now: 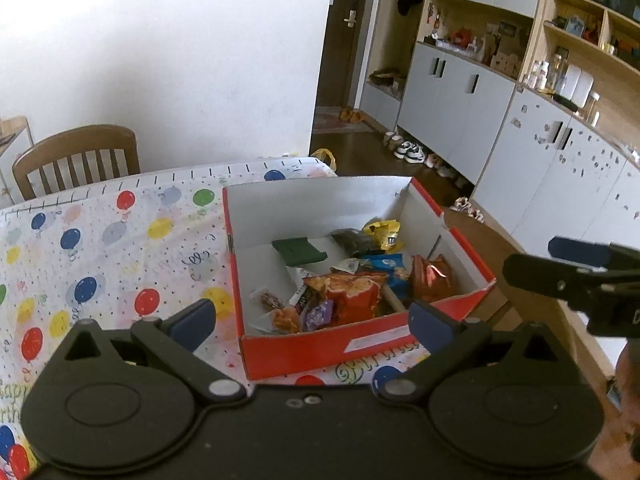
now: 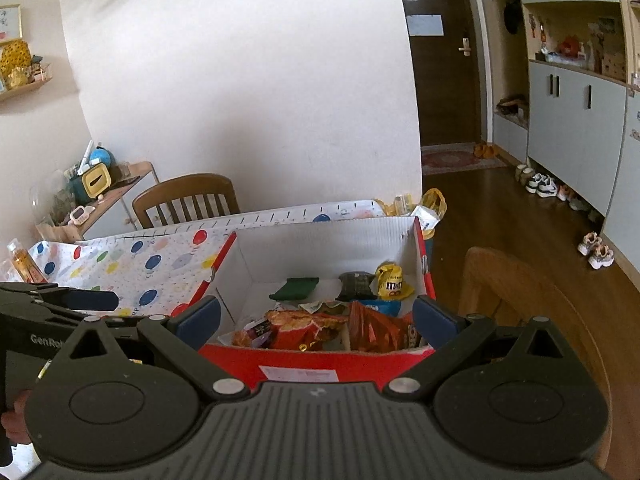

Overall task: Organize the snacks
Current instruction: 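Move both tools back away from the filled box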

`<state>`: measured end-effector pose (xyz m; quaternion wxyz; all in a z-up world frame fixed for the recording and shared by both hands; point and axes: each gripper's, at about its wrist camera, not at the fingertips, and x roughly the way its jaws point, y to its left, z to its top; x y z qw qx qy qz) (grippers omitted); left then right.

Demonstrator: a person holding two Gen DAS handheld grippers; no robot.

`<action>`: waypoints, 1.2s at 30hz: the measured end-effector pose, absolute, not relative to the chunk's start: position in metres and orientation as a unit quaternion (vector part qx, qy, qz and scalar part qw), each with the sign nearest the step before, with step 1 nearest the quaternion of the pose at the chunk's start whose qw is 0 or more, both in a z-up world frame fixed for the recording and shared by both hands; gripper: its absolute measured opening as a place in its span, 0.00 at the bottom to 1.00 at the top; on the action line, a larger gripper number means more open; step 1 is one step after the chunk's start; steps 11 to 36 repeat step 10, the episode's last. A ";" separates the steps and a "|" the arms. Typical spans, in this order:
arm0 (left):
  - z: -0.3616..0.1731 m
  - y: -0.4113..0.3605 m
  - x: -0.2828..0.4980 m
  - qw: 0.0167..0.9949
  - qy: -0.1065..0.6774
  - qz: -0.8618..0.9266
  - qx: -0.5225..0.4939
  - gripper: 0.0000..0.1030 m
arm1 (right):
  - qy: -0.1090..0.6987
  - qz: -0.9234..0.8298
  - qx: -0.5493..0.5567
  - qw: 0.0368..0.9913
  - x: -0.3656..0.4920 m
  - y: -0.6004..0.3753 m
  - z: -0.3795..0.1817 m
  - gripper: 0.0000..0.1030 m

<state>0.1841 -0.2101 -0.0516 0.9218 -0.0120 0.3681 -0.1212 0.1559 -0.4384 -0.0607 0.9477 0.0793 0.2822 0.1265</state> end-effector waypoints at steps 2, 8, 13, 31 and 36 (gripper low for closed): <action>-0.050 -0.208 0.182 0.922 0.367 -0.121 -0.017 1.00 | 0.284 0.126 0.083 0.947 0.153 -0.437 -0.062 1.00; -0.047 -0.205 0.177 0.923 0.364 -0.118 -0.022 1.00 | 0.290 0.123 0.091 0.945 0.144 -0.435 -0.066 1.00; -0.046 -0.205 0.174 0.924 0.364 -0.119 -0.021 1.00 | 0.293 0.123 0.092 0.944 0.142 -0.435 -0.068 1.00; -0.046 -0.205 0.174 0.924 0.364 -0.119 -0.021 1.00 | 0.293 0.123 0.092 0.944 0.142 -0.435 -0.068 1.00; -0.046 -0.205 0.174 0.924 0.364 -0.119 -0.021 1.00 | 0.293 0.123 0.092 0.944 0.142 -0.435 -0.068 1.00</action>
